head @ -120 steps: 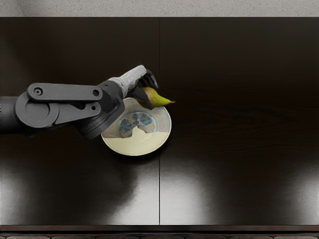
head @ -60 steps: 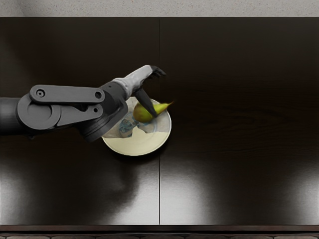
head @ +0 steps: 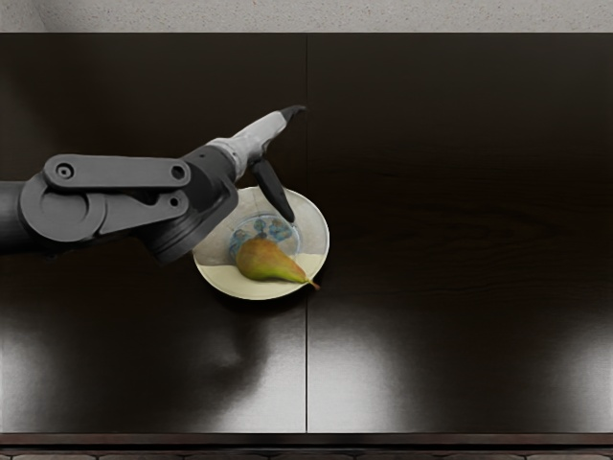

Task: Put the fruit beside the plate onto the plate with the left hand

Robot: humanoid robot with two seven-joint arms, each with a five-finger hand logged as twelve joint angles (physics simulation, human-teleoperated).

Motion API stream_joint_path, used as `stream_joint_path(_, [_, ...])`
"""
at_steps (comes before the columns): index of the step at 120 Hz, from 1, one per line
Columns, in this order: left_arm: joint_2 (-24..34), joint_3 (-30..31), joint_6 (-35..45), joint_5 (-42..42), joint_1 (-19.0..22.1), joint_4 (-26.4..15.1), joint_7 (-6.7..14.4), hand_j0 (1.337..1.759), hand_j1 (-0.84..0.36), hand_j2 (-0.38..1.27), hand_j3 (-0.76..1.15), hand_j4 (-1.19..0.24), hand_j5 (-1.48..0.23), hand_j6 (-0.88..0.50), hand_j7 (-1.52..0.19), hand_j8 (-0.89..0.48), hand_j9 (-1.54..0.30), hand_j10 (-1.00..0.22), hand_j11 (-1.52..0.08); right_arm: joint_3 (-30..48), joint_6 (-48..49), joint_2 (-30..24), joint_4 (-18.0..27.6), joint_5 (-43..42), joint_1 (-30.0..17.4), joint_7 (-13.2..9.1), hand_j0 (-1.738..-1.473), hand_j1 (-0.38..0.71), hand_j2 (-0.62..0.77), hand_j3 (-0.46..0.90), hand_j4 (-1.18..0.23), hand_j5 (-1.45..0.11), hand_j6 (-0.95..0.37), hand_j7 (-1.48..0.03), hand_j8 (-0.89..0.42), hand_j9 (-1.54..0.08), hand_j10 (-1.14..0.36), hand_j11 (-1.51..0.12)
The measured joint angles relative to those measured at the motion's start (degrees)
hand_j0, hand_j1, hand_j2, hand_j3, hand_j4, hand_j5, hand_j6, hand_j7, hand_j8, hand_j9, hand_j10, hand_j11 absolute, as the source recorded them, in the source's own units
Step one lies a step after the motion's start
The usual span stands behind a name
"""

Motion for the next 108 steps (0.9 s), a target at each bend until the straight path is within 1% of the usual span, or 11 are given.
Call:
stream_joint_path(9, [3.6, -0.3, -0.8, -0.1, 0.0, 0.0, -0.8, 1.658, 0.34, 0.01, 0.00, -0.01, -0.02, -0.01, -0.02, -0.01, -0.02, -0.01, -0.02, 0.0, 0.0, 0.0, 0.0, 0.0, 0.0, 0.0, -1.658, -0.35, 0.00, 0.00, 0.00, 0.00, 0.00, 0.00, 0.00, 0.00, 0.00, 0.00])
stream_joint_path(18, [7.8, -1.2, -3.8, -0.5, 0.0, 0.0, -2.0, 1.658, 0.34, 0.01, 0.00, -0.01, -0.01, -0.01, -0.01, -0.01, -0.01, -0.01, -0.01, 0.0, 0.0, 0.0, 0.0, 0.0, 0.0, 0.0, -1.658, -0.35, 0.00, 0.00, 0.00, 0.00, 0.00, 0.00, 0.00, 0.00, 0.00, 0.00])
stream_joint_path(22, [9.3, -1.7, -5.6, -1.2, 0.0, 0.0, -2.5, 1.658, 0.34, 0.01, 0.00, -0.01, -0.01, -0.01, -0.01, -0.01, -0.01, -0.01, -0.01, 0.0, 0.0, 0.0, 0.0, 0.0, 0.0, 0.0, -1.658, -0.35, 0.00, 0.00, 0.00, 0.00, 0.00, 0.00, 0.00, 0.00, 0.00, 0.00])
stream_joint_path(34, [14.9, -2.8, -12.2, -4.5, 0.1, 0.0, -5.1, 1.658, 0.34, 0.00, 0.00, -0.01, -0.01, 0.00, -0.01, 0.00, -0.01, 0.00, -0.01, 0.0, 0.0, 0.0, 0.0, 0.0, 0.0, 0.0, -1.658, -0.35, 0.00, 0.00, 0.00, 0.00, 0.00, 0.00, 0.00, 0.00, 0.00, 0.00])
stream_joint_path(45, [19.7, -4.2, -19.8, -9.1, 0.4, 0.1, -6.2, 1.658, 0.35, 0.00, 0.00, 0.00, 0.00, 0.00, 0.00, 0.00, 0.00, 0.00, 0.00, 0.0, 0.0, 0.0, 0.0, 0.0, 0.0, 0.0, -1.658, -0.35, 0.00, 0.00, 0.00, 0.00, 0.00, 0.00, 0.00, 0.00, 0.00, 0.00])
stream_joint_path(65, [28.9, -5.1, -31.4, -17.3, 3.0, 0.2, -6.8, 1.658, 0.35, 0.00, 0.00, 0.00, 0.00, 0.00, 0.00, 0.00, 0.00, 0.00, 0.00, 0.0, 0.0, 0.0, 0.0, 0.0, 0.0, 0.0, -1.658, -0.35, 0.00, 0.00, 0.00, 0.00, 0.00, 0.00, 0.00, 0.00, 0.00, 0.00])
stream_joint_path(73, [31.3, -5.2, -34.1, -19.5, 4.2, 0.3, -6.9, 1.658, 0.35, 0.00, 0.00, 0.00, 0.00, 0.00, 0.00, 0.00, 0.00, 0.00, 0.00, 0.0, 0.0, 0.0, 0.0, 0.0, 0.0, 0.0, -1.658, -0.35, 0.00, 0.00, 0.00, 0.00, 0.00, 0.00, 0.00, 0.00, 0.00, 0.00])
stream_joint_path(84, [36.6, -5.4, -37.9, -21.1, 5.8, 0.3, -6.9, 1.658, 0.35, 0.00, 0.00, 0.00, 0.00, 0.00, 0.00, 0.00, 0.00, 0.00, 0.00, 0.0, 0.0, 0.0, 0.0, 0.0, 0.0, 0.0, -1.658, -0.35, 0.00, 0.00, 0.00, 0.00, 0.00, 0.00, 0.00, 0.00, 0.00, 0.00])
stream_joint_path(92, [38.4, -5.4, -40.4, -21.7, 5.9, 0.3, -6.9, 1.658, 0.35, 0.00, 0.00, 0.00, 0.00, 0.00, 0.00, 0.00, 0.00, 0.00, 0.00, 0.0, 0.0, 0.0, 0.0, 0.0, 0.0, 0.0, -1.658, -0.35, 0.00, 0.00, 0.00, 0.00, 0.00, 0.00, 0.00, 0.00, 0.00, 0.00])
stream_joint_path(100, [39.5, -5.4, -41.8, -22.0, 7.0, 0.3, -6.8, 1.658, 0.35, 0.00, 0.00, 0.00, 0.00, 0.00, 0.00, 0.00, 0.00, 0.00, 0.00, 0.0, 0.0, 0.0, 0.0, 0.0, 0.0, 0.0, -1.658, -0.35, 0.00, 0.00, 0.00, 0.00, 0.00, 0.00, 0.00, 0.00, 0.00, 0.00])
stream_joint_path(108, [39.9, -5.5, -43.5, -22.1, 7.3, 0.3, -6.7, 1.658, 0.35, 0.00, 0.00, 0.00, 0.00, 0.00, 0.00, 0.00, 0.00, 0.00, 0.00, 0.0, 0.0, 0.0, 0.0, 0.0, 0.0, 0.0, -1.658, -0.35, 0.00, 0.00, 0.00, 0.00, 0.00, 0.00, 0.00, 0.00, 0.00, 0.00])
